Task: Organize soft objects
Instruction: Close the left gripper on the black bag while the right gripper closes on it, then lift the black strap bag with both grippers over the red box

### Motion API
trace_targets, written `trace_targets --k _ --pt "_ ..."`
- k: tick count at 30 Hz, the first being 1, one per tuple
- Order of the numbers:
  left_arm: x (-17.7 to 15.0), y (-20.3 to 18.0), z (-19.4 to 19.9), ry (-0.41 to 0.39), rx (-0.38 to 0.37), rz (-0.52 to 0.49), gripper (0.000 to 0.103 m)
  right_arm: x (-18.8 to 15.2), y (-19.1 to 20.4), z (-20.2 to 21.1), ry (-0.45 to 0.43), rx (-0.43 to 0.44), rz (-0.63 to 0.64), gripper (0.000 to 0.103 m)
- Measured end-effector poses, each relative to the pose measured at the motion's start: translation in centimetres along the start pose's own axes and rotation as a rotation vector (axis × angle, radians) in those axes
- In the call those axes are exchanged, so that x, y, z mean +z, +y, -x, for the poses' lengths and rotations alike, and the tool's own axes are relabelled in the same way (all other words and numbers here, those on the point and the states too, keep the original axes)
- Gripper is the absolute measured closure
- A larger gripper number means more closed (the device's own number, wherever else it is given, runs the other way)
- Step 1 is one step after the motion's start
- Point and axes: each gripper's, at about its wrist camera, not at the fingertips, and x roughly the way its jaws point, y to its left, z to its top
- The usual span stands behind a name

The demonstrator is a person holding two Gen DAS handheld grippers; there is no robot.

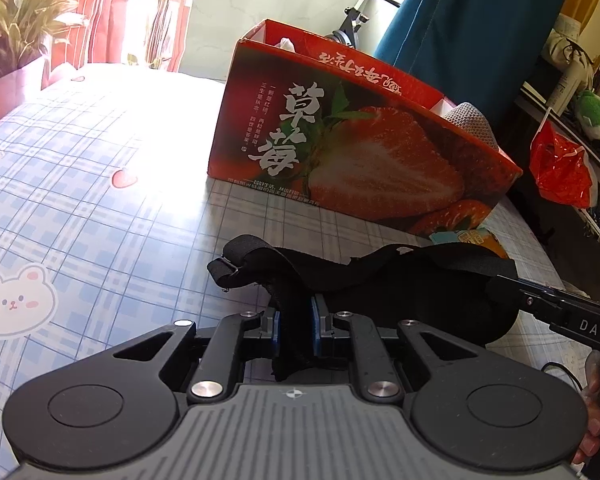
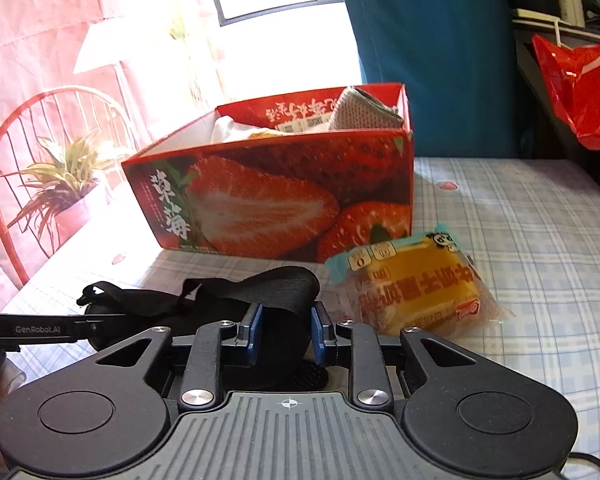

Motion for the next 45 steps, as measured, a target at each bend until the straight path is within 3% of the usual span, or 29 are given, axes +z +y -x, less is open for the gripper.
trace_targets --k 25,37,45 --pt "1.1 -0.9 2.9 -0.105 -0.019 -0.016 0.089 0.7 1.8 2.4 -0.071 0.023 0.077 0.092" --pt "7.4 -3.3 5.8 -0.261 -0.035 -0.135 0.089 5.7 2.4 3.6 -0.197 0.021 0.121 0.092" --pt "12.4 -5.0 5.2 -0.312 -0.045 -0.167 0.089 10.8 1.5 3.1 -0.254 0.018 0.118 0.092"
